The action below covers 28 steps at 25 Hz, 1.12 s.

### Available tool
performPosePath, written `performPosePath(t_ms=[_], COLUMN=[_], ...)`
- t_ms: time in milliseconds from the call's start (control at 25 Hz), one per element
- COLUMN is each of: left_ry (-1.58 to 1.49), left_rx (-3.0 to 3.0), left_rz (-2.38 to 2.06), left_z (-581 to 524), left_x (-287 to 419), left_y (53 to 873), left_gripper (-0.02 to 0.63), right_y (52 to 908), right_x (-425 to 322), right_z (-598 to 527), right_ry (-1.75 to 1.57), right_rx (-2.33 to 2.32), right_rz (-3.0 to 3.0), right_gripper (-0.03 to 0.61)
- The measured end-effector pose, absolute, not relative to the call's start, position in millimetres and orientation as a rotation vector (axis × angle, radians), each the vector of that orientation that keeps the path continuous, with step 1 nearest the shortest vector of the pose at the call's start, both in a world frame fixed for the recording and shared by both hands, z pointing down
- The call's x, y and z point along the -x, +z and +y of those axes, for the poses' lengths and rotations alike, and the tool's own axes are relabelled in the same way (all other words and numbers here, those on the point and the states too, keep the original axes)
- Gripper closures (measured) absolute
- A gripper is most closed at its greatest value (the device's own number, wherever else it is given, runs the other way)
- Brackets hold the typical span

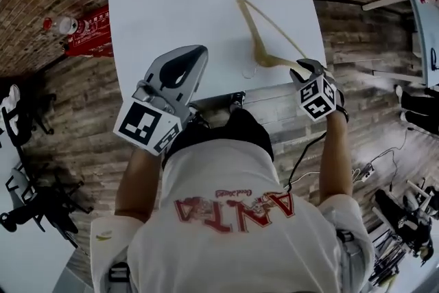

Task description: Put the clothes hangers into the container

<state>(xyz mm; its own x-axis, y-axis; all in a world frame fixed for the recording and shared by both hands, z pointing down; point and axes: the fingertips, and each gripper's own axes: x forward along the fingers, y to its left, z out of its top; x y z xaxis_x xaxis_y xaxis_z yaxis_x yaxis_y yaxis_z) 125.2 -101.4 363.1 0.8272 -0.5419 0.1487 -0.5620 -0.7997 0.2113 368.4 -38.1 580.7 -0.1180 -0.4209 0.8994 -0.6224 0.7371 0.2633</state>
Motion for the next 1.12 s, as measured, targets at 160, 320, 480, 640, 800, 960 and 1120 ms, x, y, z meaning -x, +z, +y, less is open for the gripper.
performPosePath(t_ms=[160, 320, 480, 640, 800, 960, 1120], left_ry=[0.163, 0.183, 0.184, 0.186, 0.176, 0.16, 0.148], left_rx=[-2.708, -2.648, -2.588, -2.557, -2.54, -2.553, -2.583], left_rz=[-0.918, -0.977, -1.019, -1.032, -1.03, -1.005, -0.987], left_z=[-110, -118, -124, -125, -124, -122, -120], left_x=[-132, -130, -130, -127, -123, -124, -120], left_y=[376, 394, 410, 421, 426, 424, 415], left_gripper=[0.604, 0.604, 0.604, 0.604, 0.604, 0.604, 0.604], right_y=[637, 665, 687, 690, 691, 695, 684], right_x=[-382, -380, -377, -371, -368, -371, -365], right_z=[-40, -49, -46, -44, -44, -38, -32], right_ry=[0.219, 0.229, 0.206, 0.235, 0.252, 0.23, 0.226], right_rx=[-0.63, -0.492, -0.33, -0.254, -0.251, -0.33, -0.404], right_rz=[-1.693, -1.676, -1.625, -1.604, -1.608, -1.623, -1.645], right_gripper=[0.459, 0.457, 0.457, 0.476, 0.491, 0.494, 0.494])
